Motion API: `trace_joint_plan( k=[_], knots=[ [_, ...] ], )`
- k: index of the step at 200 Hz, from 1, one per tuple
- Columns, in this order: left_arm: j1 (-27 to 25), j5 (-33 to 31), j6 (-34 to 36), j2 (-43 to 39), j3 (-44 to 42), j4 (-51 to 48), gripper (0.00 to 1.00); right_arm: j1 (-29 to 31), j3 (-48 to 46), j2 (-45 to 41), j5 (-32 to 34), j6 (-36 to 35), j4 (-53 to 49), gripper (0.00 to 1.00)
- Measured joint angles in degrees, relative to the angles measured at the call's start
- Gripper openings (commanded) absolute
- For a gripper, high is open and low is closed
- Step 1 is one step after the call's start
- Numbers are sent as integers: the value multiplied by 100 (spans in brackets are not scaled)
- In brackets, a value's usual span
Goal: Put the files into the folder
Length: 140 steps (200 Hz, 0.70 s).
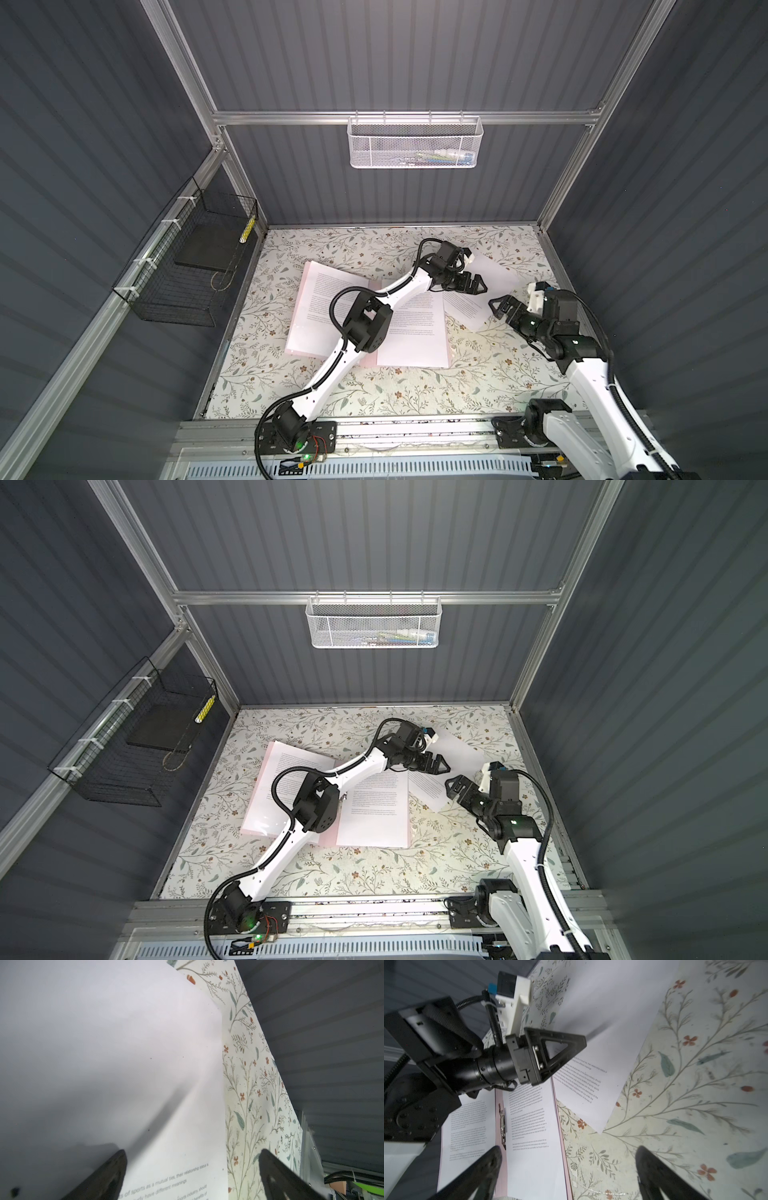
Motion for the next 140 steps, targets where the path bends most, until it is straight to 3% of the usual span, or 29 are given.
trace_joint_plan(
  k=[31,64,100,140],
  knots=[
    [-271,81,7,-236,-520,319,100,-487,680,472,22,13,-9,99],
    [-590,164,55,-636,-1233,474,100,-595,1217,1464,96,0,245,99],
    [-782,243,85,-1185,-2024,420,100,-669,1759,3091,-170,-33,474,99],
    [-833,446,-155,-1325,-2085,157,100,-669,2903,4843,-651,-177,555,99]
  ],
)
